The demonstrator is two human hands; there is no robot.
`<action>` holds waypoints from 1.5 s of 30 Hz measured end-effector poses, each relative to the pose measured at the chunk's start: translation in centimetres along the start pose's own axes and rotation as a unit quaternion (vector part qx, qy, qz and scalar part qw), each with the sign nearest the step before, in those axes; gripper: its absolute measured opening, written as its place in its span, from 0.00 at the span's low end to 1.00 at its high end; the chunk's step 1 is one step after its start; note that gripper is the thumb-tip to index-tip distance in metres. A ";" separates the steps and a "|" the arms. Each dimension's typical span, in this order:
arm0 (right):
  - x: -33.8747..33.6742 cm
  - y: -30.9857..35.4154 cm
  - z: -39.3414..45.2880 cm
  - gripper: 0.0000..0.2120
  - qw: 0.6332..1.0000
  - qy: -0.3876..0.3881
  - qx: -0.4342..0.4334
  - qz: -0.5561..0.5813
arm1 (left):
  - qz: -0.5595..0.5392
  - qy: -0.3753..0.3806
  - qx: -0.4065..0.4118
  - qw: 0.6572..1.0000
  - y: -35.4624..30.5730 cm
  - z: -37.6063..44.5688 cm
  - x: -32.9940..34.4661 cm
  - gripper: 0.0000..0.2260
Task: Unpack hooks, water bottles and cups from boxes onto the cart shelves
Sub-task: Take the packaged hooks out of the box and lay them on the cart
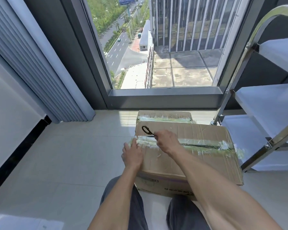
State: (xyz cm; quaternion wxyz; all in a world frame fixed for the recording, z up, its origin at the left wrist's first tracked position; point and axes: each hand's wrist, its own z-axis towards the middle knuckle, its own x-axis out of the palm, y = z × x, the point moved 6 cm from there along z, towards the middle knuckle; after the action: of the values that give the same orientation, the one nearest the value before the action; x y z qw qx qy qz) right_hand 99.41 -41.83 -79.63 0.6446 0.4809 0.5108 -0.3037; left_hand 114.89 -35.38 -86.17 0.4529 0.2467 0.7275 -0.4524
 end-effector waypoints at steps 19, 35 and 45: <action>5.9 5.4 5.7 0.10 0.948 0.089 -0.203 -0.228 | -0.003 -0.056 0.014 0.998 3.1 1.4 3.2 0.24; 3.6 -6.0 -0.9 0.14 0.906 0.138 -0.127 -0.379 | 0.013 -0.065 0.027 0.997 3.0 0.7 3.1 0.23; -0.8 -14.3 -6.0 0.14 0.894 0.160 0.101 -0.407 | 0.115 -0.067 0.046 0.990 1.9 0.0 2.5 0.22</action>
State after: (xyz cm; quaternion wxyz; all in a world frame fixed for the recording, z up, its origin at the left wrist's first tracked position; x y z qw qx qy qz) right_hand 84.34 -41.42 -83.41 0.3220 0.3354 0.7246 -0.5087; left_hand 115.20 -34.65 -89.16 0.5379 0.3182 0.6405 -0.4464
